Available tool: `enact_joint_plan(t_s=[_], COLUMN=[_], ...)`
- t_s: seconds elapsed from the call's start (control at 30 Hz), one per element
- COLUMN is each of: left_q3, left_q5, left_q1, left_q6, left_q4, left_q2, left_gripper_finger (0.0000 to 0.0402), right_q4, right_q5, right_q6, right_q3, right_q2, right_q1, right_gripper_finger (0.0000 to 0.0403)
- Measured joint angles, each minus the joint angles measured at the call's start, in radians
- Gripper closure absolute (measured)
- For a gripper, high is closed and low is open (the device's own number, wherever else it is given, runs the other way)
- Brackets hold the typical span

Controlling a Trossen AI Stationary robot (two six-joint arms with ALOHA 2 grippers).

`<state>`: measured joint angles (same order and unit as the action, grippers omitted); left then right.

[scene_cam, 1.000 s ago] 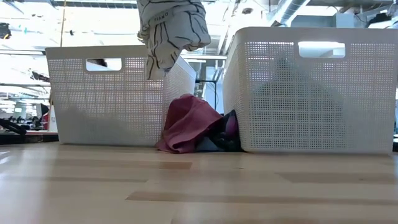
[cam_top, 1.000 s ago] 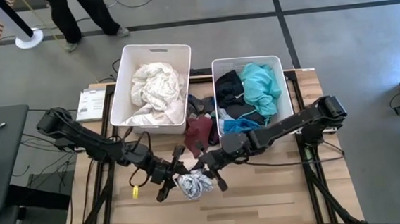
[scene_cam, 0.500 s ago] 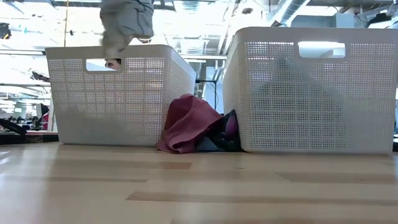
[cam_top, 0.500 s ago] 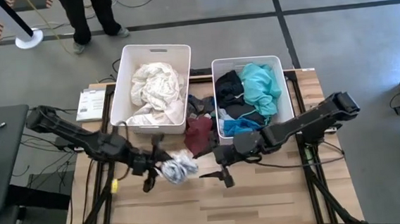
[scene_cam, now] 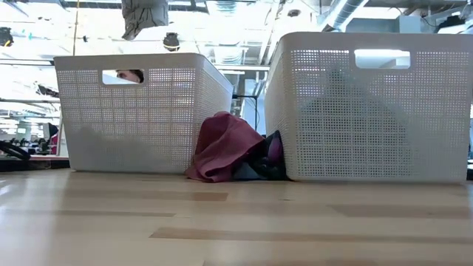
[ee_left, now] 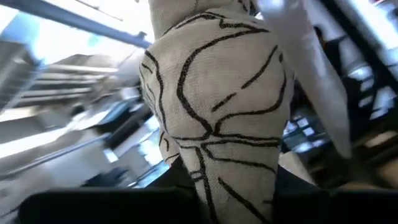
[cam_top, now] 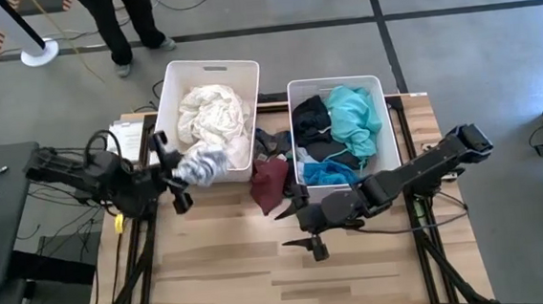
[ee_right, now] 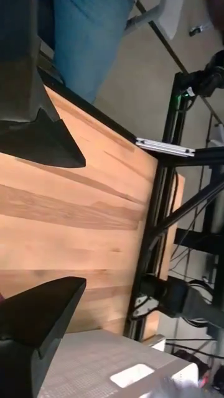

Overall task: Sort clothes
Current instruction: Put the white-black patterned shirt into the left white laundry bin

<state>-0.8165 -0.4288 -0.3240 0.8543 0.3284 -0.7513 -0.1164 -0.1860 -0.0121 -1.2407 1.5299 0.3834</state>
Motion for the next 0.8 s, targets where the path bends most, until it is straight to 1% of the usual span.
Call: enact_joint_plan(t_s=[0.13, 0.27, 0.5, 0.6, 0.8], left_q3=[0.0, -0.001, -0.001, -0.001, -0.002], left_q5=[-0.01, -0.024, -0.032, -0.015, 0.084], left_q1=[0.08, 0.175, 0.365, 0.443, 0.595], left_q6=[0.035, 0.056, -0.008, -0.049, -0.158], left_q4=[-0.015, -0.075, -0.254, -0.315, -0.415], left_q2=[0.015, 0.012, -0.011, -0.025, -0.066], left_gripper_finger=[0.034, 0.034, 0.034, 0.034, 0.034], right_q4=[-0.016, -0.023, -0.037, -0.037, -0.037], right_q5=[-0.001, -0.001, 0.0, 0.0, 0.0], right_q6=[-0.014, -0.02, -0.044, -0.047, -0.061], right_q3=[0.0, 0.0, 0.0, 0.0, 0.0], right_q2=[0.009, 0.014, 0.014, 0.014, 0.014], right_q1=[0.002, 0.003, 0.009, 0.016, 0.03], right_gripper_finger=[0.0093, 0.0093, 0.0093, 0.0093, 0.0093])
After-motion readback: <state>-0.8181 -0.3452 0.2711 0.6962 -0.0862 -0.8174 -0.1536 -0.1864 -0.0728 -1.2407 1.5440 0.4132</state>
